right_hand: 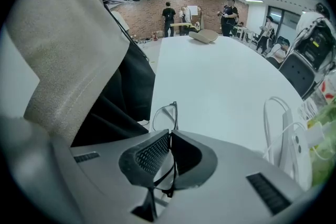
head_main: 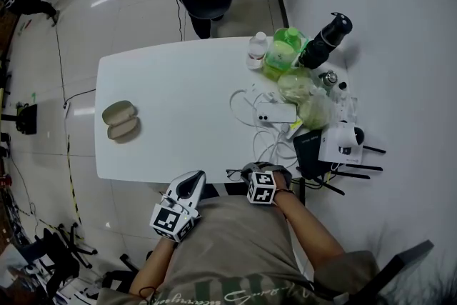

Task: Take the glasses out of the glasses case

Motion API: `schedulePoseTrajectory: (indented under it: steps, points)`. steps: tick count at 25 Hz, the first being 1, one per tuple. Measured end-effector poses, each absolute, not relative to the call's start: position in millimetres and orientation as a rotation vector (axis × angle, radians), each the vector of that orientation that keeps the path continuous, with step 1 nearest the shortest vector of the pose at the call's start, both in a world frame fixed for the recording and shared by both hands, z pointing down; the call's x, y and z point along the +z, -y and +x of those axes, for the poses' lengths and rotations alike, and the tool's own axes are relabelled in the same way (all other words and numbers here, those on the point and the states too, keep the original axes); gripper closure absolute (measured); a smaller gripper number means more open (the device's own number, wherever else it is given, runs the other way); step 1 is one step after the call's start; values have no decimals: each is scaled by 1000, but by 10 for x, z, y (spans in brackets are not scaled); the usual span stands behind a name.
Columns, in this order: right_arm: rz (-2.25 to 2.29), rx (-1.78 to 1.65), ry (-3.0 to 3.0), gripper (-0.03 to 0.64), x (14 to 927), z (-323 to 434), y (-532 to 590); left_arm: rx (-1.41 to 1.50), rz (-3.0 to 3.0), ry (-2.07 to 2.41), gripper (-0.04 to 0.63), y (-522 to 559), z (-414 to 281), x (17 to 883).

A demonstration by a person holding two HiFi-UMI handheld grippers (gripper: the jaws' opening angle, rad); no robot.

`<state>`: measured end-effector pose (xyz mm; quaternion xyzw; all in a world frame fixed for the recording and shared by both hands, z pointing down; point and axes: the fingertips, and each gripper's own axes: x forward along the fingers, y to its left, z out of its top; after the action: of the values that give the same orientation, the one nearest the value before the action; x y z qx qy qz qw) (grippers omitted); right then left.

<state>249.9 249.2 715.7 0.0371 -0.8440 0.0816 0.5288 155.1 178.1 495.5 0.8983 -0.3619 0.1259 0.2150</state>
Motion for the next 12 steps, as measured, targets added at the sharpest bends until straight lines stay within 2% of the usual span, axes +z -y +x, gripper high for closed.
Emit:
schedulePoseTrajectory:
  steps: [12]
  points:
    - [48, 189, 1988, 594, 7180, 2490, -2524, 349, 2492, 1033, 588, -1758, 1466, 4916]
